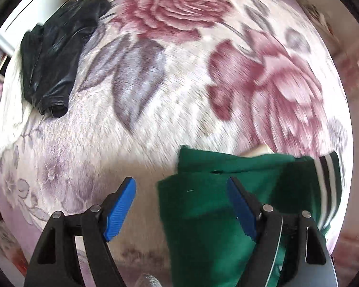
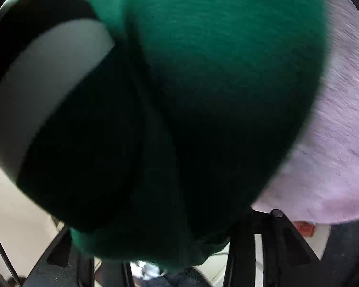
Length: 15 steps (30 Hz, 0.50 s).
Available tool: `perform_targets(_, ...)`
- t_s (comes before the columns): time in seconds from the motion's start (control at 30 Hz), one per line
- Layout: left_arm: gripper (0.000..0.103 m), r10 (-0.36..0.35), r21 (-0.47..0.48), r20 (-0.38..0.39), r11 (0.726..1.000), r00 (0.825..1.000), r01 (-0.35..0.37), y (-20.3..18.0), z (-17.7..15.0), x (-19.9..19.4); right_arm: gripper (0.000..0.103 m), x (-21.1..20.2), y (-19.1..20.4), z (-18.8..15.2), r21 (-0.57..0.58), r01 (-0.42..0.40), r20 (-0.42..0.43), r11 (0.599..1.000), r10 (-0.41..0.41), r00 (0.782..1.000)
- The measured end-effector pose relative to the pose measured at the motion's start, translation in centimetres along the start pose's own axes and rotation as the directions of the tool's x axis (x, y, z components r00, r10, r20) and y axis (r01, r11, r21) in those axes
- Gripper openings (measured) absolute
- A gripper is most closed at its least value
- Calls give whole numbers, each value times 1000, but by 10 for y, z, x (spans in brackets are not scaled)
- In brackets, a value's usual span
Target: Fold large clothes
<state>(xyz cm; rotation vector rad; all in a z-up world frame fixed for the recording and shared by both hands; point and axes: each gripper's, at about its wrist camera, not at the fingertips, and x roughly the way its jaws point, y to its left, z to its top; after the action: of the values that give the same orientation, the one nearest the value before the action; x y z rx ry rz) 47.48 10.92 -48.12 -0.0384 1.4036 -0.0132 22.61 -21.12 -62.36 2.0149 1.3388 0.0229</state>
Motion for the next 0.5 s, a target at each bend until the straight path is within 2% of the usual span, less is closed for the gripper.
perform_targets(0.07,77,18,50,-12,999,1000,-18,-17,-11,-1,54,-12,4,6,-13,57,-1,998,-57,998)
perform_targets(0.13,77,-2,64,-19,998,1000,3,-30,-21,0,63,-31,24,5,-94,168,4,981,-169,986)
perform_targets(0.17,77,-20,62,-21,998,1000,22,-38,-28,1,67,-39,32,2,-129,199,2,971,-200,980)
perform_targets(0.23,77,-38,62,-21,997,999,39,-50,-38,3,67,-60,54,-5,-229,276,19,933,-279,960)
perform_targets(0.27,77,-39,66,-20,997,999,40,-57,-45,5,68,-74,71,-9,-295,317,52,901,-317,947)
perform_targets(0.33,77,-32,69,-12,997,999,33,-69,-57,11,69,-97,103,-13,-396,398,113,827,-387,915)
perform_targets(0.37,77,-34,66,-15,997,999,35,-74,-64,17,71,-106,123,-16,-452,443,163,774,-416,894)
perform_targets(0.4,77,-33,60,-19,998,999,34,-78,-71,24,72,-112,140,-19,-503,484,205,716,-445,872)
perform_targets(0.43,77,-18,59,-21,998,1000,19,-81,-77,32,72,-116,164,-21,-562,535,263,631,-477,839)
perform_targets(0.5,77,46,98,1,994,999,-46,-90,-90,49,72,-123,196,-22,-626,588,339,513,-500,797)
